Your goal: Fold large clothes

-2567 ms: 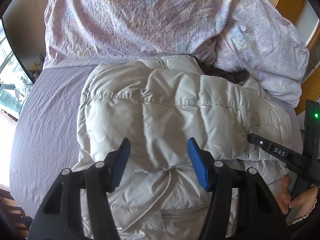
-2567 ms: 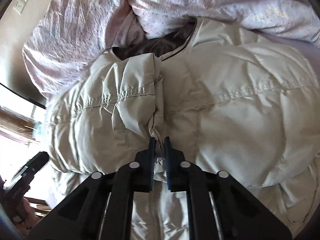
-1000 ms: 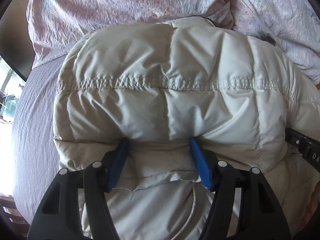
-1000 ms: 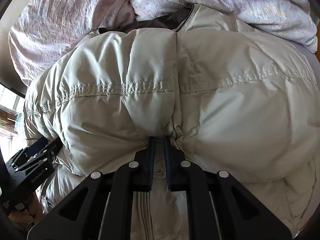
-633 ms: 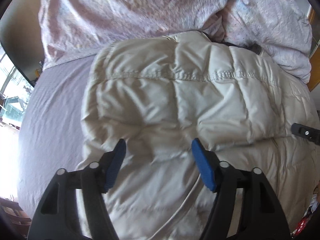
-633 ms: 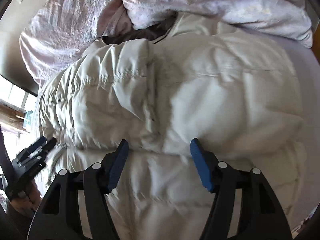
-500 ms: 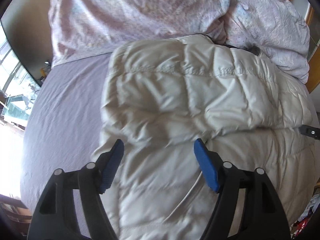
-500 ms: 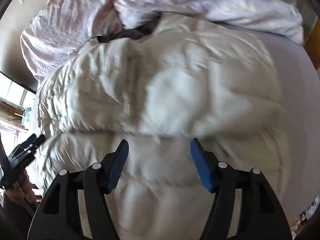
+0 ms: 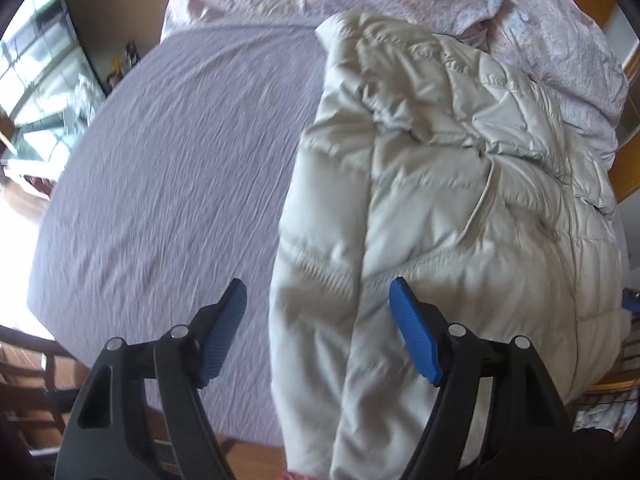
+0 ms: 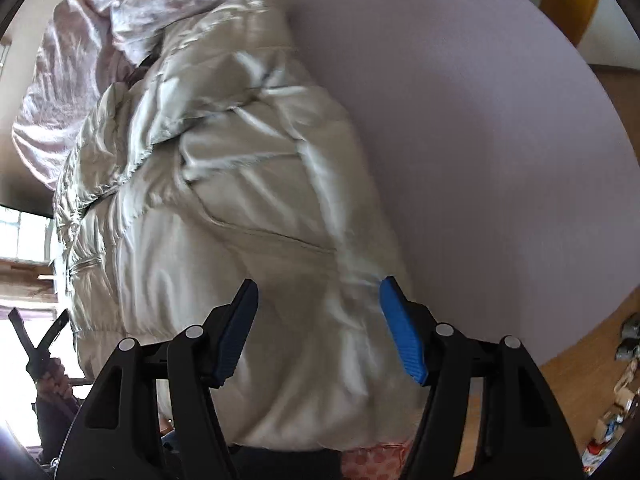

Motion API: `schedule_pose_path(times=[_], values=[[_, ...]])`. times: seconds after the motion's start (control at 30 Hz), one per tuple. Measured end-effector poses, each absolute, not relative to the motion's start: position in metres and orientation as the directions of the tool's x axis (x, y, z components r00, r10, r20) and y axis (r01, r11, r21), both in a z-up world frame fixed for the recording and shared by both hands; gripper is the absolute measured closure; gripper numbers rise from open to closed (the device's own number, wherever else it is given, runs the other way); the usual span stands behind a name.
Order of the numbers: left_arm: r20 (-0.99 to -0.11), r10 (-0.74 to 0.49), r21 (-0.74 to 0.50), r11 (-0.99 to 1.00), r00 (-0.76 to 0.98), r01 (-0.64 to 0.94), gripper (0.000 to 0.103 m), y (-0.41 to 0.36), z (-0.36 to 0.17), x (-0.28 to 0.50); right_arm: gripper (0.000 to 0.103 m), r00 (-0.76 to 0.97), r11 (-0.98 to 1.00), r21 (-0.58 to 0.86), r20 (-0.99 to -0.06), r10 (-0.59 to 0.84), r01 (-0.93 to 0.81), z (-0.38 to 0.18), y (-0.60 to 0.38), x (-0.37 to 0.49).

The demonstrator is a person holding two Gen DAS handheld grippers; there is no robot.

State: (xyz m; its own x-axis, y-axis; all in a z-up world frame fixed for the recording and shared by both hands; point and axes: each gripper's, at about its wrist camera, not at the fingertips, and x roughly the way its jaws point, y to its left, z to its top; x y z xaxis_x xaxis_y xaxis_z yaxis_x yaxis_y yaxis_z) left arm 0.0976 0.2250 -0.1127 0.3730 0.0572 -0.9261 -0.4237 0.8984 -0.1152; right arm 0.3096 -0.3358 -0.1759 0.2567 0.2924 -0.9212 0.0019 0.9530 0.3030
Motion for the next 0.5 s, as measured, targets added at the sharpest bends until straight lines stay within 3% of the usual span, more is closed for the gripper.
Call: schedule_pose_path(times=[0.3,0.5], values=[[-0.933,-0.008,-0.183,0.872,0.36,-0.455,0.03,0.226,-0.129,0.067,0.038,0.172,0.918,0.395,-0.907,0.385,0.025,-0.199,-0.364,0.286],[-0.931,-0.057,-0.222,0.871,0.36,-0.437,0.041,0.218,-0.134,0.056,0.043,0.123,0.886,0.463,-0.88,0.459,0.01,-0.211,-0.369,0.273]])
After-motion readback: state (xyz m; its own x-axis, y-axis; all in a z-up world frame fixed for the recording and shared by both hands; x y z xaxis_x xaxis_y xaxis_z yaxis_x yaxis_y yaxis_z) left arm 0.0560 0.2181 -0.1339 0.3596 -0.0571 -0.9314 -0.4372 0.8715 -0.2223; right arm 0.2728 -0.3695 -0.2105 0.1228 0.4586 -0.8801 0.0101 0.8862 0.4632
